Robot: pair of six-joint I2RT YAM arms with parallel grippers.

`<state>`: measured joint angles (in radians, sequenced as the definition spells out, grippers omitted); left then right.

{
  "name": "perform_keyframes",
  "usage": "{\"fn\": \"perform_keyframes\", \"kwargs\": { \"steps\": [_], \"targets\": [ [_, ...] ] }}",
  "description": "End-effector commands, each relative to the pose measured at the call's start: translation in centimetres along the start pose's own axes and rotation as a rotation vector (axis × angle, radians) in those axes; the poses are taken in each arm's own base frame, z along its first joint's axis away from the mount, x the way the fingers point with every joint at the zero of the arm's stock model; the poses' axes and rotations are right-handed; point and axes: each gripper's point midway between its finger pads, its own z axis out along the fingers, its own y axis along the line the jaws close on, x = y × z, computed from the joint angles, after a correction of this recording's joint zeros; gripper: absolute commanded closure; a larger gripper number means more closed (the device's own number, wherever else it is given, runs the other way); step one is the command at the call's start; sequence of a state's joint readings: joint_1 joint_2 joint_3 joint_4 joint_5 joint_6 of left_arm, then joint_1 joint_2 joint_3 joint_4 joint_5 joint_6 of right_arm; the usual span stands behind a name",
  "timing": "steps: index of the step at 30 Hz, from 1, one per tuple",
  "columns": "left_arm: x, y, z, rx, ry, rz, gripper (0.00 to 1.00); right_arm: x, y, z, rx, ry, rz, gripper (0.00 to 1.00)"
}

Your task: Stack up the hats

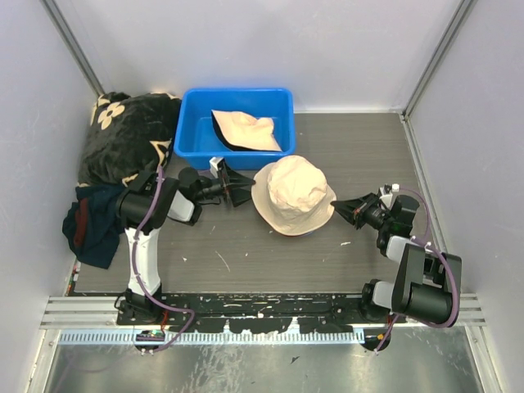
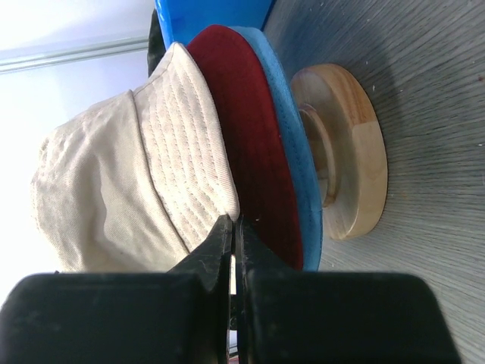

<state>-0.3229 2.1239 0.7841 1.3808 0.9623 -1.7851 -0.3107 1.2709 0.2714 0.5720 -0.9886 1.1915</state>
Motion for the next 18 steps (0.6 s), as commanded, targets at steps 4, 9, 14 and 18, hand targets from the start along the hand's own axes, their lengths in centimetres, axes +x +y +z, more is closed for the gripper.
{"fn": "perform_keyframes", "kwargs": {
  "steps": [4,9,14,18],
  "targets": [
    [-0.1,-1.8,1.1,0.055,0.015,0.089,0.39,-1.3,1.6,0.3,-0.037,-0.029,-0.063,0.99],
    [0.0,-0.7,1.6,0.043,0.009,0.07,0.71,-1.2,1.4,0.3,-0.033,-0.029,-0.059,0.99],
    [-0.1,0.9,1.5,0.018,-0.012,0.037,0.99,-1.2,1.2,0.3,-0.026,-0.03,-0.055,0.99],
    [0.2,2.9,0.9,-0.019,-0.026,0.018,1.0,-1.2,0.3,0.4,-0.005,-0.025,-0.05,0.99]
  ]
}}
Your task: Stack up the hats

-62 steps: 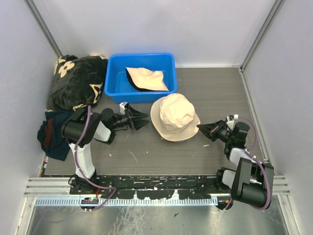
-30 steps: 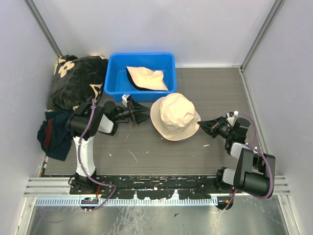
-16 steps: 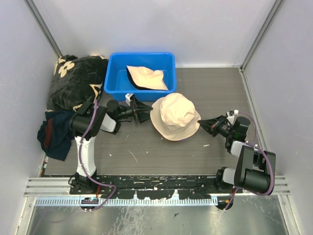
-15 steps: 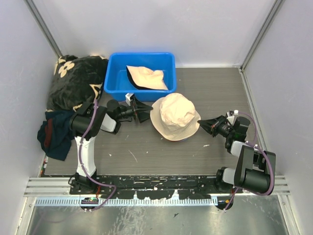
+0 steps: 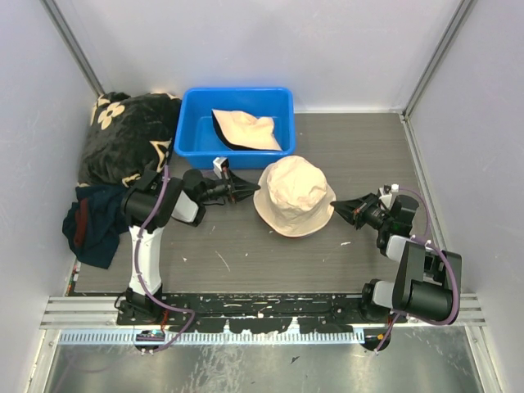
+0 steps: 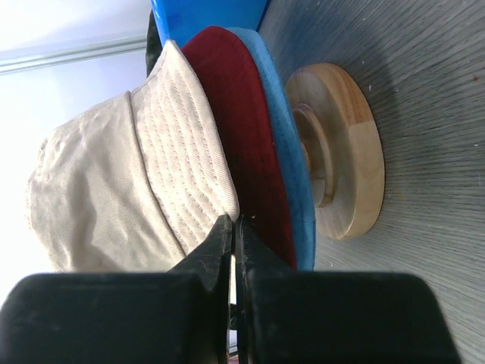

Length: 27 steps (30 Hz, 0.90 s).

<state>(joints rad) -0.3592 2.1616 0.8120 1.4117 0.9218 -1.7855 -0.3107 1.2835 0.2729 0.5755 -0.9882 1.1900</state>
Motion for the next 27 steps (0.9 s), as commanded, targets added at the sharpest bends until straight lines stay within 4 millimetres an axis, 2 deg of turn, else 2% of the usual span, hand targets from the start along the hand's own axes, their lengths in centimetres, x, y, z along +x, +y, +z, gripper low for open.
{"fn": "perform_keyframes", "kwargs": {
  "steps": [1,5,8,14,17,18,20,21,23,24,25,27],
  "targets": [
    [0.2,3.1,-0.8,-0.044,-0.029,-0.004,1.0,-1.2,0.2,0.3,0.0,-0.027,-0.053,0.99],
    [0.6,5.3,-1.8,-0.087,-0.044,-0.032,1.0,-1.1,-2.0,0.6,0.068,-0.018,-0.058,0.99],
    [0.8,6.4,-2.2,-0.107,-0.046,-0.045,1.0,-1.3,-2.8,0.7,0.093,-0.011,-0.065,0.99],
    [1.0,7.4,-2.7,-0.127,-0.052,-0.055,1.0,-1.8,-2.6,1.1,0.09,-0.006,-0.083,0.99],
    [1.0,6.8,-2.6,-0.117,-0.043,-0.047,0.99,-2.1,-1.5,1.1,0.07,-0.005,-0.111,0.99],
    [1.0,6.3,-2.4,-0.107,-0.04,-0.038,0.96,-2.2,-1.0,1.0,0.064,-0.007,-0.125,0.97],
    [1.0,5.1,-2.3,-0.089,-0.038,-0.022,0.84,-2.2,0.1,0.9,0.052,-0.008,-0.151,0.87],
    [1.0,4.7,-2.3,-0.083,-0.041,-0.018,0.75,-2.3,0.6,0.8,0.049,-0.009,-0.163,0.82],
    [1.1,4.2,-2.4,-0.075,-0.055,-0.007,0.58,-2.5,1.4,0.7,0.05,-0.02,-0.187,0.61],
    [1.0,4.1,-2.5,-0.076,-0.066,-0.004,0.52,-2.7,1.6,0.7,0.059,-0.027,-0.2,0.54],
    [0.9,4.1,-2.7,-0.077,-0.082,-0.004,0.49,-2.9,1.7,0.6,0.071,-0.033,-0.211,0.5],
    [0.6,4.2,-3.2,-0.08,-0.112,-0.001,0.45,-3.5,1.6,0.6,0.102,-0.045,-0.236,0.48]
  ]
}}
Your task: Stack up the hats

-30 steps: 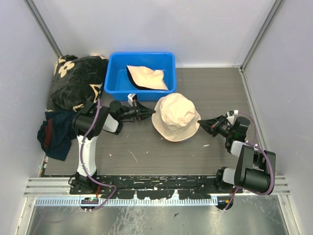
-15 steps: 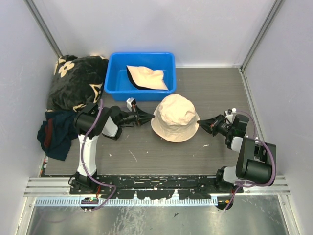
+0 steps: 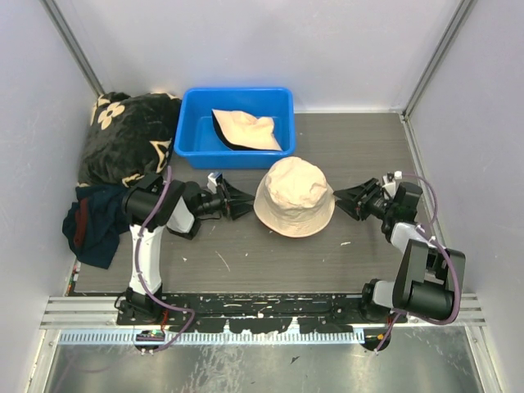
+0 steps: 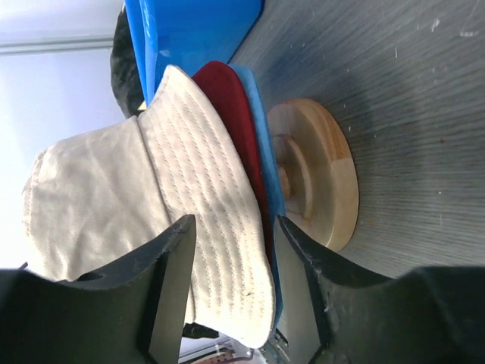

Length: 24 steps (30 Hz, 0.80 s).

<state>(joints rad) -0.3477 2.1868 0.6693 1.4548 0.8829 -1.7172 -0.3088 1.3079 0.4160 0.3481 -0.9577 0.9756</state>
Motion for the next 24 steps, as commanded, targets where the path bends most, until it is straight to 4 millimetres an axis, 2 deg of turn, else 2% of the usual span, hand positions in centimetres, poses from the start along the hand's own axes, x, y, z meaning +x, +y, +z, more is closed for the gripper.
{"fn": "perform_keyframes", "kwargs": {
  "steps": [1,5,10,15,17,20,24],
  "targets": [
    [-0.5,0.2,-1.1,-0.014,-0.064,0.025,0.44,-2.0,0.8,-0.2,0.059,-0.054,-0.111,0.48],
    [-1.1,-0.4,-2.4,-0.007,-0.115,0.042,0.43,-3.7,-0.1,-0.2,0.139,-0.108,-0.119,0.43],
    [-1.6,-2.4,-4.2,0.022,-0.173,0.097,0.43,-6.2,-2.0,-0.7,0.29,-0.163,-0.147,0.37],
    [-1.6,-3.3,-5.8,0.017,-0.228,0.138,0.43,-8.2,-1.9,-0.5,0.335,-0.184,-0.168,0.26],
    [-1.7,-4.6,-6.0,0.021,-0.24,0.172,0.44,-9.0,-1.6,-0.4,0.344,-0.196,-0.177,0.22],
    [-1.7,-7.9,-5.9,-0.03,-0.247,0.268,0.43,-10.1,-0.9,-0.3,0.343,-0.21,-0.187,0.2],
    [-2.6,-12.9,-6.7,-0.204,-0.323,0.456,0.31,-10.3,-0.7,0.3,0.315,-0.202,-0.16,0.2]
  ]
}}
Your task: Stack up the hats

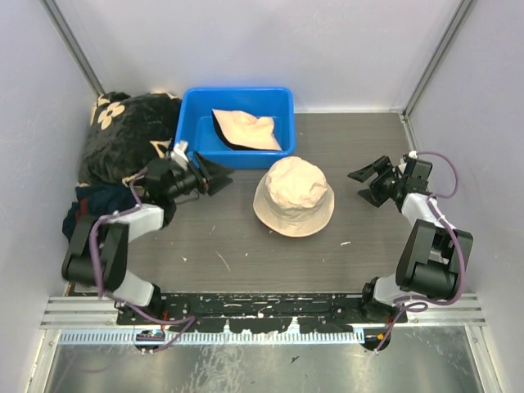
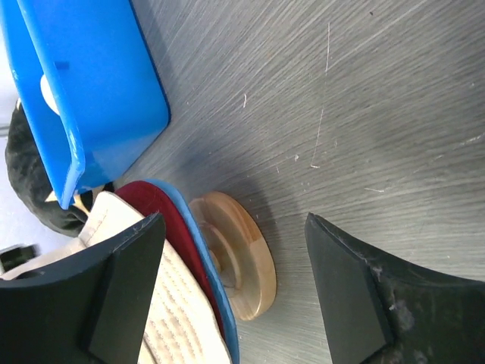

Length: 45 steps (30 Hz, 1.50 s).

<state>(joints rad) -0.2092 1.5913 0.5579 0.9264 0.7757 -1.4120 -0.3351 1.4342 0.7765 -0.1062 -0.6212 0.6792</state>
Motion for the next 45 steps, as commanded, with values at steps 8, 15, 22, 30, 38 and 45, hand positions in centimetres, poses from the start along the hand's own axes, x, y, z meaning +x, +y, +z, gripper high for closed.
{"fn": "perform_keyframes", "kwargs": {
  "steps": [8,15,22,30,38,45],
  "targets": [
    [-10.1,-6.9,1.3,-0.361,-0.164,0.347,0.23,-2.0,2.3,0.7,-0.103,-0.037,0.015,0.19],
    [-16.3,-3.3,5.1,-0.506,-0.192,0.442,0.17,-3.0,4.4,0.2,-0.16,-0.044,-0.002,0.18],
    [-21.5,0.1,9.0,-0.634,-0.215,0.487,0.13,-2.7,4.6,-0.1,-0.178,-0.054,0.009,0.17],
    [-24.5,3.8,11.5,-0.68,-0.245,0.431,0.09,-4.3,5.1,-0.9,-0.183,-0.099,0.016,0.17],
    [-25.3,6.4,12.6,-0.703,-0.251,0.384,0.09,-5.8,5.3,-0.9,-0.178,-0.119,0.023,0.17],
    [-25.6,6.7,15.5,-0.617,-0.245,0.335,0.1,-6.2,4.9,-0.7,-0.166,-0.129,0.03,0.17]
  ]
}}
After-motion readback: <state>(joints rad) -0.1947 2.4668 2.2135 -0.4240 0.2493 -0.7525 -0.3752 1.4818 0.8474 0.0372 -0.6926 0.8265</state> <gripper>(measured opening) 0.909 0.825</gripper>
